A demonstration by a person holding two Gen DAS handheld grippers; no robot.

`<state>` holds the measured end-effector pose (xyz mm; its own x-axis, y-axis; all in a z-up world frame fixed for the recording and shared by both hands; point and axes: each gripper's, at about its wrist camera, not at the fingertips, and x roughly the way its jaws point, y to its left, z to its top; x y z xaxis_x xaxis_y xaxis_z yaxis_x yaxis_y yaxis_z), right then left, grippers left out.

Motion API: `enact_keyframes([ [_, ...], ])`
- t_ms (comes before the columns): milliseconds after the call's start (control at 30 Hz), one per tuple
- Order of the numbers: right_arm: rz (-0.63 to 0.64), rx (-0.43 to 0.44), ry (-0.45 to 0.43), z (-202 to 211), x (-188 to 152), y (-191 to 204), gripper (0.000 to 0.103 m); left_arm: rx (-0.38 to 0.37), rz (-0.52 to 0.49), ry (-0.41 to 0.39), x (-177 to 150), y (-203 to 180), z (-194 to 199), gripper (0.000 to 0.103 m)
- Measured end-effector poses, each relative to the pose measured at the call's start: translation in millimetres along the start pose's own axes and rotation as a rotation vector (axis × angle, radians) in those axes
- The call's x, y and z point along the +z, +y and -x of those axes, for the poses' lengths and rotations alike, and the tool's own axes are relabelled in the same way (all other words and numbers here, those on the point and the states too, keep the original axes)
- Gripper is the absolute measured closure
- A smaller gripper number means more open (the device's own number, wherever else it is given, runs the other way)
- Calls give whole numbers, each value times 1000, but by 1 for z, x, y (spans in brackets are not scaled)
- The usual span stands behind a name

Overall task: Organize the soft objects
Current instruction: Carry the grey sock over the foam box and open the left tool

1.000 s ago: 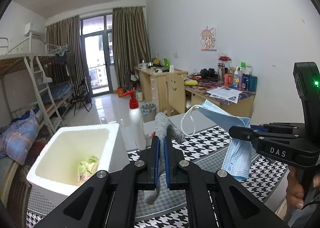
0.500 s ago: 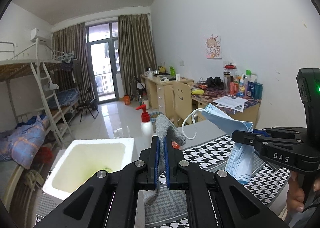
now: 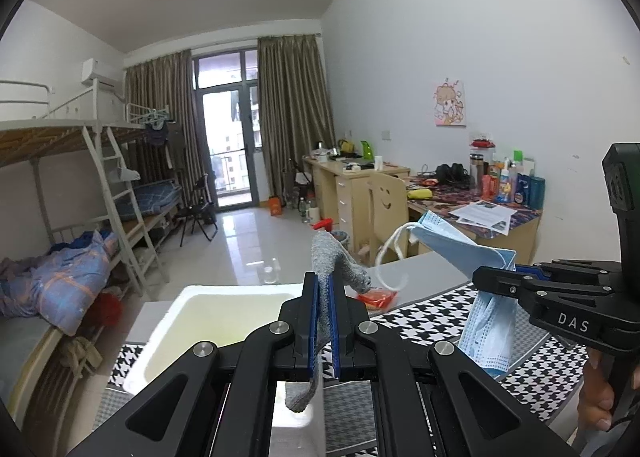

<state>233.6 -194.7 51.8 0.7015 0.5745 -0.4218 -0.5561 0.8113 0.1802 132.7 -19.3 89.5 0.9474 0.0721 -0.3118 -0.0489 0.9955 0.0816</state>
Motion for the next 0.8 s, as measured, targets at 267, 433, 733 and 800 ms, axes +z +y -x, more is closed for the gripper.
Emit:
enact_keyframes([
  [267, 20, 32, 0, -7, 2, 16, 86, 34, 21, -9, 0, 17, 4, 97],
  [433, 27, 46, 2, -13, 5, 23, 86, 61, 29, -12, 1, 26, 5, 97],
  [733, 31, 54, 3, -18, 5, 30, 86, 91, 52, 13, -4, 39, -7, 97],
  [800, 34, 55, 5, -19, 5, 31, 86, 95, 58, 17, -4, 41, -10, 97],
])
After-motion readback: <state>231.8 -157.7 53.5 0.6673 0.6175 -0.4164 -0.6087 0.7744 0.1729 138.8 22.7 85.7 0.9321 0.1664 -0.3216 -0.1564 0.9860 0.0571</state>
